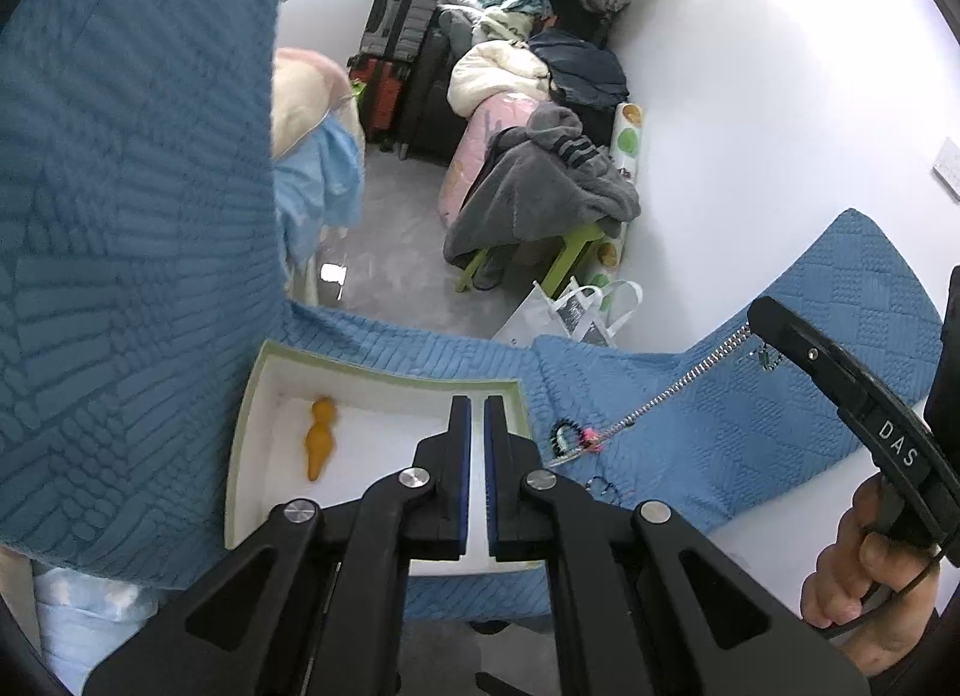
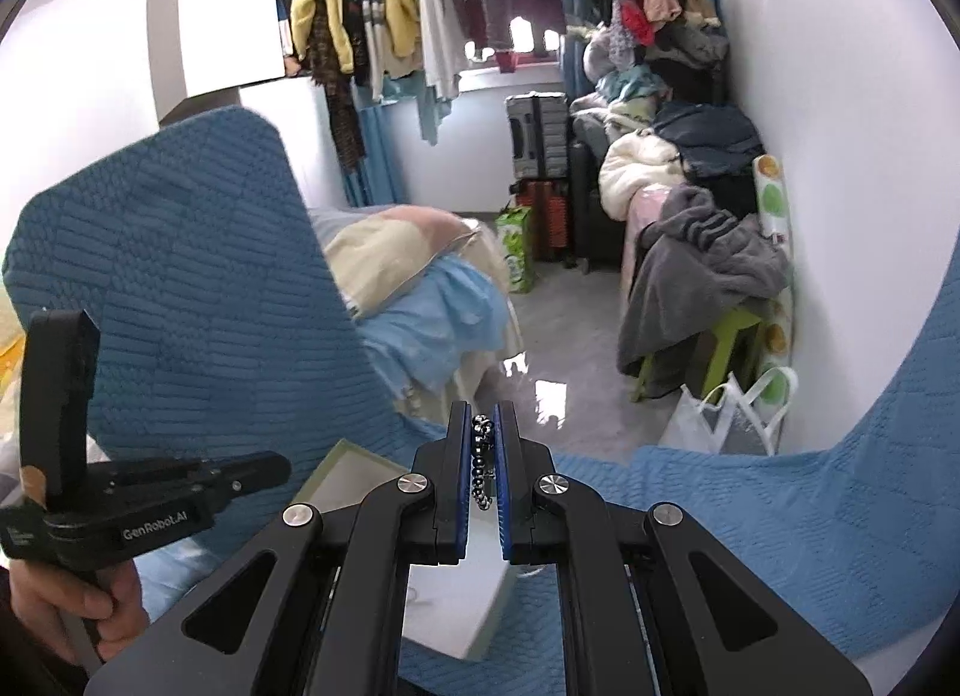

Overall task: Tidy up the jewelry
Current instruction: 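Carry the silver hoop with the left gripper while the right gripper lifts the chain over the box, then open the left gripper to drop the hoop in the box while the right lowers and releases the chain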

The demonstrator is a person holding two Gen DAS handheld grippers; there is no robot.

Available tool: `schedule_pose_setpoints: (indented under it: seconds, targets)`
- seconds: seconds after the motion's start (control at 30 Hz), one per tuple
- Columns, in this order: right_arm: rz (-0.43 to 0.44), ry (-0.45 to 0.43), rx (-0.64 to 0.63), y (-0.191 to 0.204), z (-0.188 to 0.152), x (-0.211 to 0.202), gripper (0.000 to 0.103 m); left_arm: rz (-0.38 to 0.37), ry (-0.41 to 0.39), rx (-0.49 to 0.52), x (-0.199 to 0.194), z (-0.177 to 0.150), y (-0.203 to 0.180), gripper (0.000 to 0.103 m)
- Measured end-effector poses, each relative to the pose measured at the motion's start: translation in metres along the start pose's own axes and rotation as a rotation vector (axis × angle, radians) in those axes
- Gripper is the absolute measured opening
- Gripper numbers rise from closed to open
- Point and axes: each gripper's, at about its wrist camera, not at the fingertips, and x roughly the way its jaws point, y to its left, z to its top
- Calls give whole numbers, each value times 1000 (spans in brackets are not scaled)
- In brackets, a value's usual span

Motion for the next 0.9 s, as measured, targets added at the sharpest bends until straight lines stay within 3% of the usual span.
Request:
schedule_pose_setpoints:
  seconds: [0.33,0.73,0.9]
  targets:
    - [58,161,23,24,-53,66,5,17,48,-10,19,-27,32,3]
    - [42,367,26,25,-143,122,6,51,104,-9,42,-68,50,3]
    - [81,348,28,21,-142,116,8,60,102,-25,41,-72,53,3]
